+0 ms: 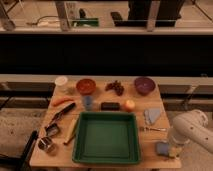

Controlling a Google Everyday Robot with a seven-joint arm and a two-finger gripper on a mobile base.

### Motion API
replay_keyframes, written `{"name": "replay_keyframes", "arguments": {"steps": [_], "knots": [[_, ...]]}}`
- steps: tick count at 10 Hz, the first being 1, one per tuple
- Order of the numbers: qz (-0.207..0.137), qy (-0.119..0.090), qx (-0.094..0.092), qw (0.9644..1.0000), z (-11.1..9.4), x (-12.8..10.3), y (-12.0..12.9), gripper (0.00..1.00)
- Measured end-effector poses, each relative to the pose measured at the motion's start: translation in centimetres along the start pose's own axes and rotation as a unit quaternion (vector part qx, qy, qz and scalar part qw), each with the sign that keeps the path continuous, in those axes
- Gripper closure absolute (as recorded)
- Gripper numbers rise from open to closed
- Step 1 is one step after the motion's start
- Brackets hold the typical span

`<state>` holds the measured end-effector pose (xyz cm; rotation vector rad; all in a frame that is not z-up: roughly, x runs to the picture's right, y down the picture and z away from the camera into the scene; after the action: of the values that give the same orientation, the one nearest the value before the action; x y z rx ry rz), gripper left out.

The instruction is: Wipe table surface with sponge

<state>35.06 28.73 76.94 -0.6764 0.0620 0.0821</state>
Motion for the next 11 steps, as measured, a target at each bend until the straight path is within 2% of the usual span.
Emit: {"name": "replay_keyframes", "arguments": {"steps": [2, 5, 7, 11], "knots": [[-0.012, -0.006, -0.001, 0.9999, 0.3, -2.2, -1.3, 0.96], [-0.022, -0.012, -0.007, 0.9997, 0.9, -3.5, -1.0, 0.96], [-0.028, -0.017, -0.008, 0.9994, 0.8, -4.0, 0.3, 0.96], [-0.022, -0.017, -0.010, 0.9996, -0.3, -3.3, 3.7, 0.96]]}}
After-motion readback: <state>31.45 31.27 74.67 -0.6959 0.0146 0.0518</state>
